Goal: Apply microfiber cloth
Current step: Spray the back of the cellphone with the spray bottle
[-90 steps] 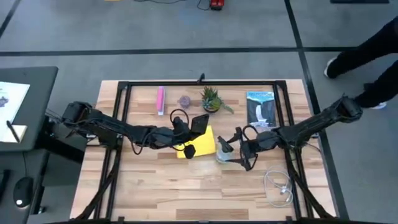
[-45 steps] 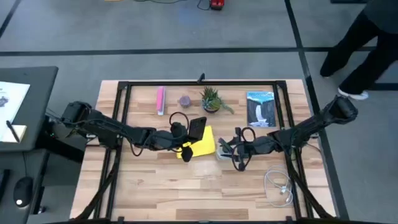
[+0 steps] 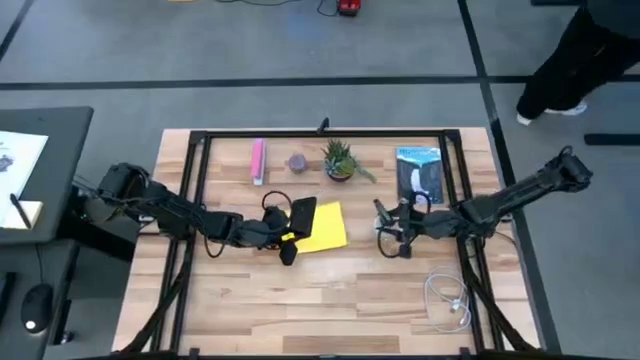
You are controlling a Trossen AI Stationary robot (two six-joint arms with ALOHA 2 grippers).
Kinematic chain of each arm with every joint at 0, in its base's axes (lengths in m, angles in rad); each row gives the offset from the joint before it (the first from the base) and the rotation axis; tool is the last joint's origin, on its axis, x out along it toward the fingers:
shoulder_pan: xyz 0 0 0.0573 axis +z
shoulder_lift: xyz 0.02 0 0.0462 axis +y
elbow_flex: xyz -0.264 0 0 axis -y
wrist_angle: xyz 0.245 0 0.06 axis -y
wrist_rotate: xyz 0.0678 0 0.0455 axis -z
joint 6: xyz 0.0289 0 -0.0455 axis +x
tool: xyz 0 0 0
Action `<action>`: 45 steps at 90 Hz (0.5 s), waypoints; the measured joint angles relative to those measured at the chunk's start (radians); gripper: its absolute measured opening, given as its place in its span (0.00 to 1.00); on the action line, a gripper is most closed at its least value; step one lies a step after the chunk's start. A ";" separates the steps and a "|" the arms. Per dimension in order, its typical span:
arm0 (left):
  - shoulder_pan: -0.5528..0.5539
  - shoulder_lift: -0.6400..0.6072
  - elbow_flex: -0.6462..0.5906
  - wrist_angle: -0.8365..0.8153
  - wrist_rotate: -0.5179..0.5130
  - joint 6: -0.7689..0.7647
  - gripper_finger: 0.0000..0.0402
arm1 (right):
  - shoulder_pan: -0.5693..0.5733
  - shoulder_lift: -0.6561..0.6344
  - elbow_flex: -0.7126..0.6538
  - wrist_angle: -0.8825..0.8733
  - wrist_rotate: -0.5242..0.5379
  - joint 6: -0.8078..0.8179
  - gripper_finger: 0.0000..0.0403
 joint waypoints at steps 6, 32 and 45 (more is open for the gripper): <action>-0.015 0.000 -0.009 -0.002 0.000 -0.008 0.03 | 0.000 -0.011 0.000 -0.035 0.005 0.027 0.41; -0.052 0.000 -0.015 0.000 -0.005 0.001 0.03 | 0.002 -0.008 0.000 -0.092 0.001 0.052 0.65; -0.066 0.000 -0.015 0.000 -0.015 0.004 0.03 | 0.002 -0.031 0.015 -0.130 -0.001 0.052 0.66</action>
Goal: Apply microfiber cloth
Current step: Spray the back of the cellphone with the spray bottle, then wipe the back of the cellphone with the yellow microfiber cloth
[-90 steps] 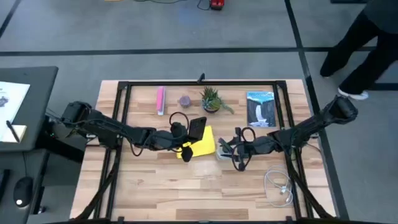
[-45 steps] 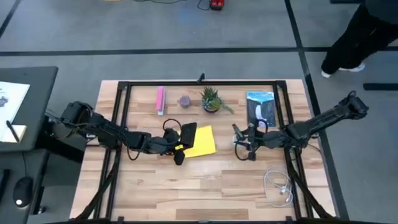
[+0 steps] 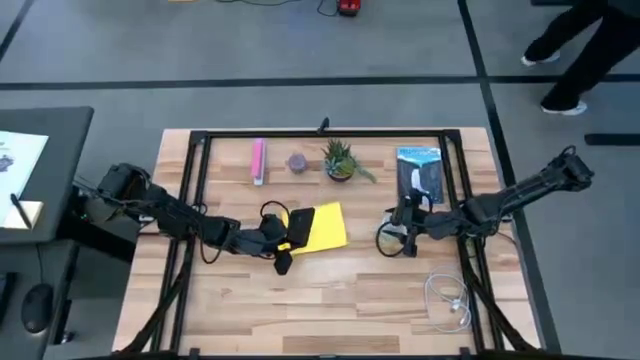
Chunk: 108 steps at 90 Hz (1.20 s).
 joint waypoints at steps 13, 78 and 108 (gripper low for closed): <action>-0.011 0.000 0.000 0.000 -0.022 0.012 0.03 | 0.000 -0.008 0.055 -0.107 0.001 0.007 0.66; -0.023 0.000 0.000 0.006 -0.058 0.019 0.03 | 0.056 -0.003 0.350 -0.740 -0.027 0.308 0.67; -0.066 -0.013 0.003 0.021 -0.108 0.026 0.03 | 0.186 0.115 0.576 -1.014 -0.307 0.661 0.67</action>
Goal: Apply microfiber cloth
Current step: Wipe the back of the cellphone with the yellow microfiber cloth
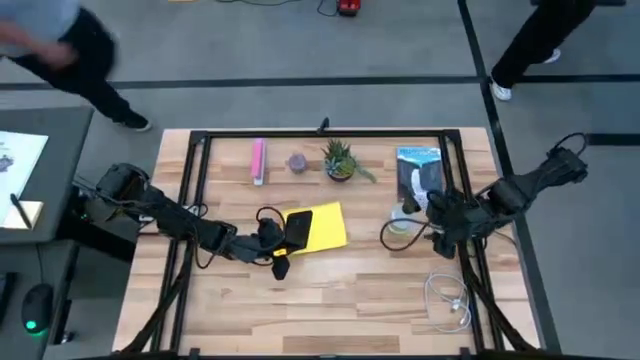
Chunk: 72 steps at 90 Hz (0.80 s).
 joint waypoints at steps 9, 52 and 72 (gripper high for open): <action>-0.011 -0.006 -0.001 -0.005 -0.013 -0.012 0.03 | 0.077 0.081 0.021 0.143 -0.017 -0.034 0.67; -0.019 -0.006 -0.074 -0.057 0.135 -0.233 0.03 | -0.021 0.612 0.020 1.037 0.118 -0.666 0.67; -0.071 -0.062 -0.147 -0.045 0.136 -0.311 0.03 | -0.242 0.810 0.020 1.255 0.008 -0.811 0.66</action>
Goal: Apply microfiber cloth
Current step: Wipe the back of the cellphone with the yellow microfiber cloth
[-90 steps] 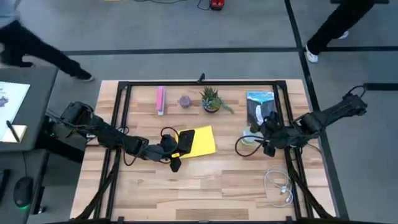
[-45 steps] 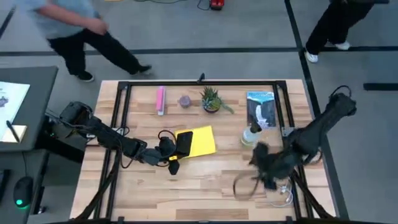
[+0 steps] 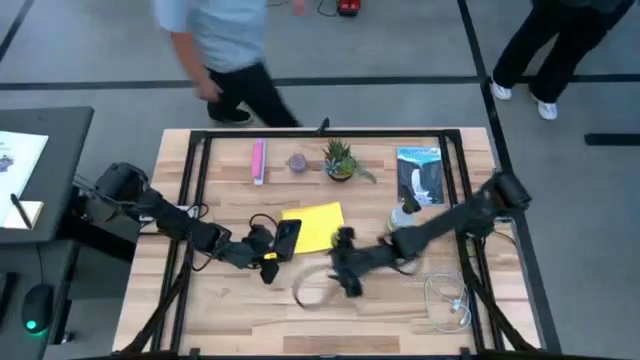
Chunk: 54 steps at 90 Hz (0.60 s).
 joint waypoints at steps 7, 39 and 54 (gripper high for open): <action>-0.032 -0.054 -0.035 -0.014 -0.002 -0.027 0.03 | -0.070 0.064 -0.001 0.044 -0.008 -0.006 0.65; -0.107 -0.281 -0.171 -0.133 -0.059 -0.155 0.03 | -0.234 0.274 0.004 0.266 -0.123 0.005 0.51; -0.107 -0.286 -0.180 -0.133 -0.077 -0.154 0.03 | -0.256 0.294 0.010 0.241 -0.151 0.051 0.32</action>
